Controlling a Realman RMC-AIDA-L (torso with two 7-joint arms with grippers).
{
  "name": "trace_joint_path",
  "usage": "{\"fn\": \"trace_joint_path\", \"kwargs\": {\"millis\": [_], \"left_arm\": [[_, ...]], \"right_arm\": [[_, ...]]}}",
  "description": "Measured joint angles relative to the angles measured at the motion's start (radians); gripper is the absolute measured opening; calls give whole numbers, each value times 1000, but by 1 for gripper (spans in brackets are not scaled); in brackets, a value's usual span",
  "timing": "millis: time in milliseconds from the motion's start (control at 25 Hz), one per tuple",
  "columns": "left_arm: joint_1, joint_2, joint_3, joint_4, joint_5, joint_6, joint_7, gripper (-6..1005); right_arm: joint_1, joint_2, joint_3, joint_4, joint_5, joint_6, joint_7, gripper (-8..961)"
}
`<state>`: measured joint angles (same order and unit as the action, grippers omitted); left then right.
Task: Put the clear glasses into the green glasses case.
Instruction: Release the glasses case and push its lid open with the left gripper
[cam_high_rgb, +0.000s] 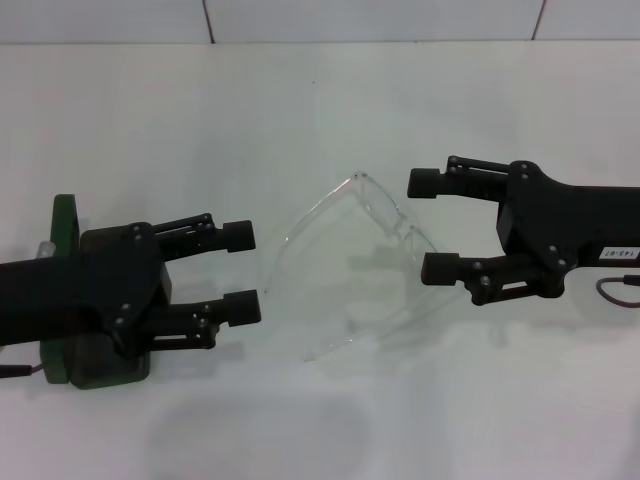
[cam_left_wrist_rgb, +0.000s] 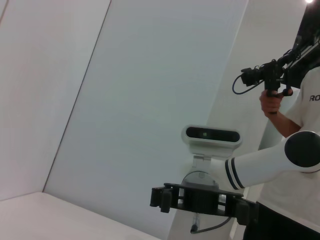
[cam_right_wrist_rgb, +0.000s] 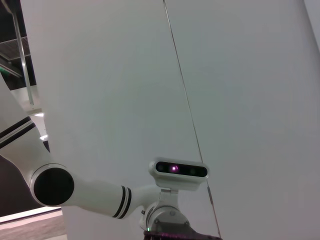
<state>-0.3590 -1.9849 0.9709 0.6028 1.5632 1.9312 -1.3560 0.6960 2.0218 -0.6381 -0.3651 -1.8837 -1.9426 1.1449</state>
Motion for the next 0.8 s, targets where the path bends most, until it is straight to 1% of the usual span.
{"fn": "trace_joint_path", "kwargs": {"millis": [800], "left_arm": [[2,-11,0,0,0,-3,4,809]], "right_arm": [[-6,0,0,1,2,4,-4,888]]}}
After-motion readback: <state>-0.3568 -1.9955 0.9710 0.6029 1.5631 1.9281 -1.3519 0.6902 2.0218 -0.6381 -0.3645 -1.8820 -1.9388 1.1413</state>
